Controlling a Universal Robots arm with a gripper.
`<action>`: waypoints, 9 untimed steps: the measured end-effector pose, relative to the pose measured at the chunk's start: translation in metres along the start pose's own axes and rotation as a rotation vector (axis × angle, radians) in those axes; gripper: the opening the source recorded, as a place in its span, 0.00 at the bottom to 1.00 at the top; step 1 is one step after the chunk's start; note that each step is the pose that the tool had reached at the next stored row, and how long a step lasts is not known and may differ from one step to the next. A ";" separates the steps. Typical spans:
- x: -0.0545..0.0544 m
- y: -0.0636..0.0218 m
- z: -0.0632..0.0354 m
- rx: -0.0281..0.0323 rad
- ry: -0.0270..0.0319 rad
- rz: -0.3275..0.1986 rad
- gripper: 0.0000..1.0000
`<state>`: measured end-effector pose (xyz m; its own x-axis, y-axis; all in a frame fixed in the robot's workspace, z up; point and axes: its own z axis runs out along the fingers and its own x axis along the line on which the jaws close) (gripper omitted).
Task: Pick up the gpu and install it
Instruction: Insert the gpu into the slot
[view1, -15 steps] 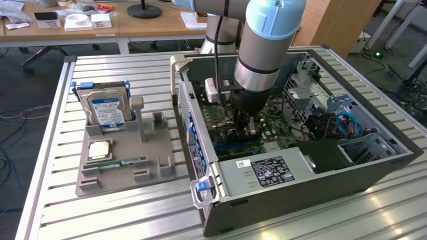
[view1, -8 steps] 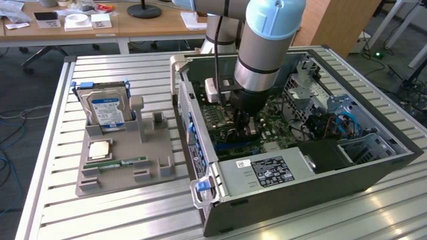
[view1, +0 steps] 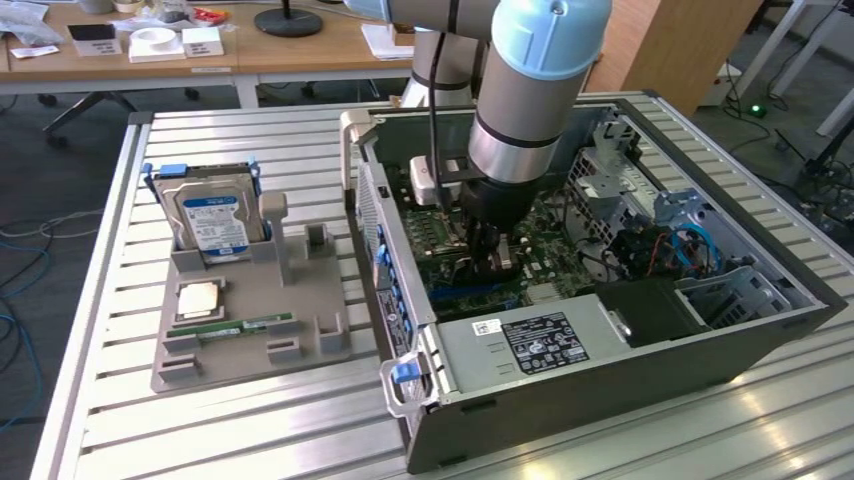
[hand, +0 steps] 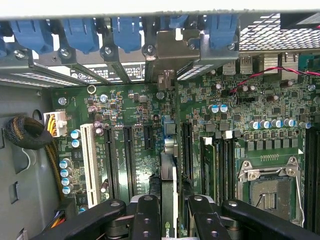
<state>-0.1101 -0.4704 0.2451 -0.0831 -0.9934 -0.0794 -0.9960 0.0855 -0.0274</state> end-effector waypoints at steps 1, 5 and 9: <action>0.000 0.0000 0.0000 0.0000 0.0000 0.000 0.26; 0.000 0.0001 0.0002 0.0001 -0.0003 0.000 0.33; 0.000 0.0000 0.0000 0.0000 0.0000 0.000 0.33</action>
<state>-0.1101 -0.4704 0.2451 -0.0831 -0.9934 -0.0795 -0.9960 0.0855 -0.0274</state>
